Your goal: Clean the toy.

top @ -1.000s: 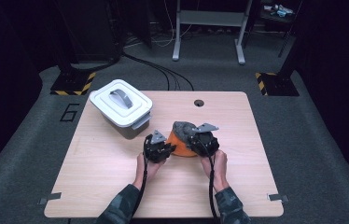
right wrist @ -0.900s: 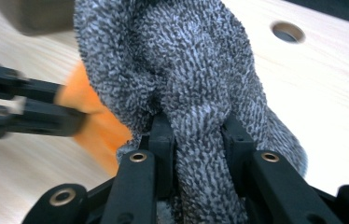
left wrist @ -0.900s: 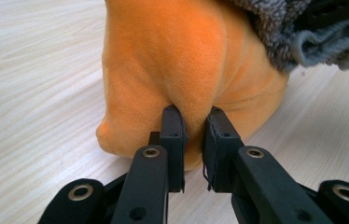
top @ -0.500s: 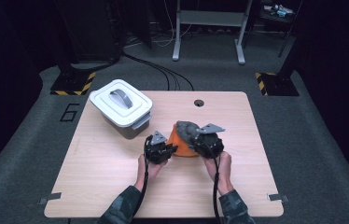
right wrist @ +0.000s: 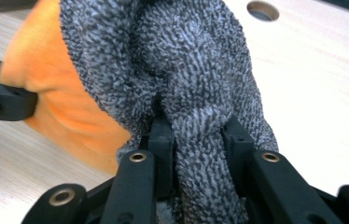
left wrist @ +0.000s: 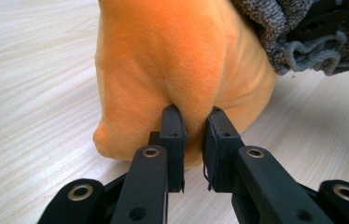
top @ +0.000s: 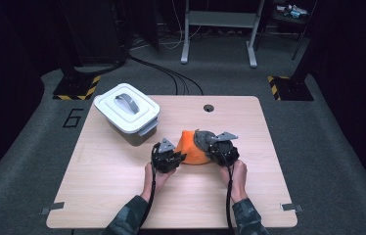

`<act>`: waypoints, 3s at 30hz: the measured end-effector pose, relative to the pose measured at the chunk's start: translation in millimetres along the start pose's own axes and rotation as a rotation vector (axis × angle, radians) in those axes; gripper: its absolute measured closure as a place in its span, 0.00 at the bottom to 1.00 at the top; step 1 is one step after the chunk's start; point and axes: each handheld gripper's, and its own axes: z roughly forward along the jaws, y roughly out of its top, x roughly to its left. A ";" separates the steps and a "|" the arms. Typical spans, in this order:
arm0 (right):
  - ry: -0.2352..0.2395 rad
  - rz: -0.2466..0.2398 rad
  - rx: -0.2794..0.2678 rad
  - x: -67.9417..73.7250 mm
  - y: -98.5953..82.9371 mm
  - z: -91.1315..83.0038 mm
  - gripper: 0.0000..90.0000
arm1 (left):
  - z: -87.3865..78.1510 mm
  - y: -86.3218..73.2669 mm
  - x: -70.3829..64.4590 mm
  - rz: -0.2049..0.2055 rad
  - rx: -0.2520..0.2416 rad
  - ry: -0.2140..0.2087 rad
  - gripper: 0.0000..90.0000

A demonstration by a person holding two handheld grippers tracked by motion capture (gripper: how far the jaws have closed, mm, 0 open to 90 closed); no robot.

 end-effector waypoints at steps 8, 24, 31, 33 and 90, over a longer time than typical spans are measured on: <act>0.012 -0.008 -0.003 -0.1 3.8 3.3 0.79 | -12.4 12.6 1.6 0.117 -0.016 0.026 0.48; 0.026 0.004 -0.034 -0.8 8.1 6.1 0.78 | 14.9 12.0 -4.4 0.151 0.063 0.079 0.81; 0.063 -0.012 -0.085 9.1 8.6 -17.8 0.78 | 6.1 15.4 -4.8 0.025 0.016 0.032 0.83; 0.080 -0.035 -0.086 19.7 10.6 -21.0 0.78 | 4.2 16.6 -5.1 0.002 0.013 0.011 0.83; 0.054 -0.024 -0.047 14.6 14.7 5.9 0.78 | 13.6 0.6 3.6 0.104 -0.011 0.048 0.74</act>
